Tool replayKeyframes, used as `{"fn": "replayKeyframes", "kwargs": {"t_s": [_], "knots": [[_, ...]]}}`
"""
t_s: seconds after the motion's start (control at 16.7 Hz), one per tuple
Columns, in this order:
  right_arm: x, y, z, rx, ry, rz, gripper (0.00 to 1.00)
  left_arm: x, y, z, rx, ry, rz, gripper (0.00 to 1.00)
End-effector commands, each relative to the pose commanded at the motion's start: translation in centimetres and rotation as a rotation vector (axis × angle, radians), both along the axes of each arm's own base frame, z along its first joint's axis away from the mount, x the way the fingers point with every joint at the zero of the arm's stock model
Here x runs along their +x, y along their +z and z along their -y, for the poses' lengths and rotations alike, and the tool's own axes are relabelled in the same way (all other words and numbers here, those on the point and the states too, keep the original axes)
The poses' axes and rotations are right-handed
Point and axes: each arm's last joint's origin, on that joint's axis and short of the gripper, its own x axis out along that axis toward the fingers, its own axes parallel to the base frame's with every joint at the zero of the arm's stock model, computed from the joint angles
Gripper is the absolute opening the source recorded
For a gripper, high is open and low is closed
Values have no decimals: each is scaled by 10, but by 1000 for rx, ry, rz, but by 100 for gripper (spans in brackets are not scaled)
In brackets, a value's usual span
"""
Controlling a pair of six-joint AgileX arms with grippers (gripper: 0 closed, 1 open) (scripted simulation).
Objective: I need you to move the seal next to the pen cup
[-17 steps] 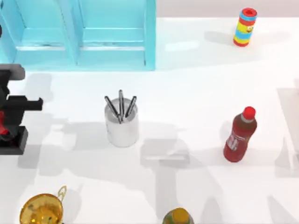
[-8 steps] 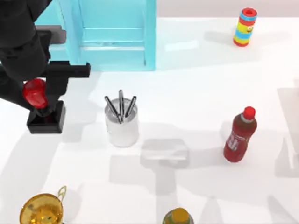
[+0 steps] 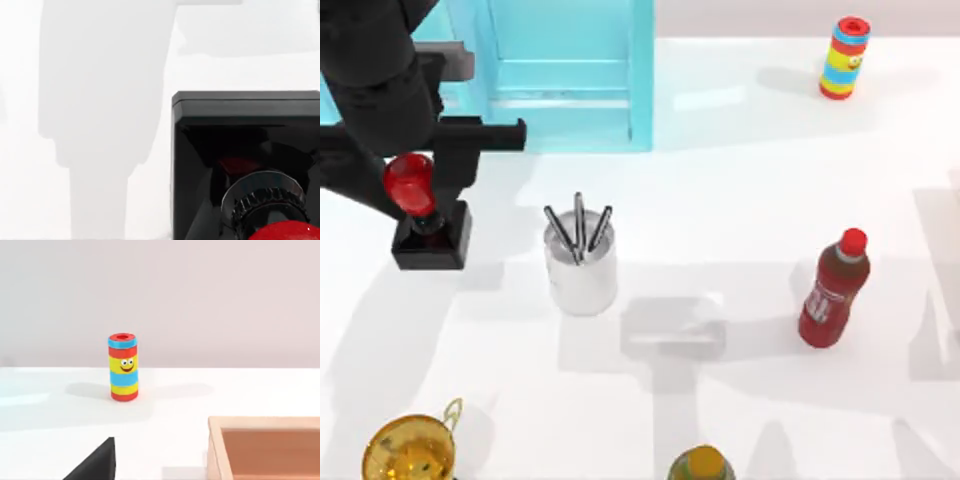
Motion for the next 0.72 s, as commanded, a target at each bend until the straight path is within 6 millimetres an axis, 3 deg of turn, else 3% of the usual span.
{"fn": "replayKeyframes", "kwargs": {"t_s": [0.36,0.72], "knots": [[0,0,0,0,0,0,100,51,-27,24,1,-1,-6,0],[0,0,0,0,0,0,100,54,-29,23,1,3,-4,0]]}}
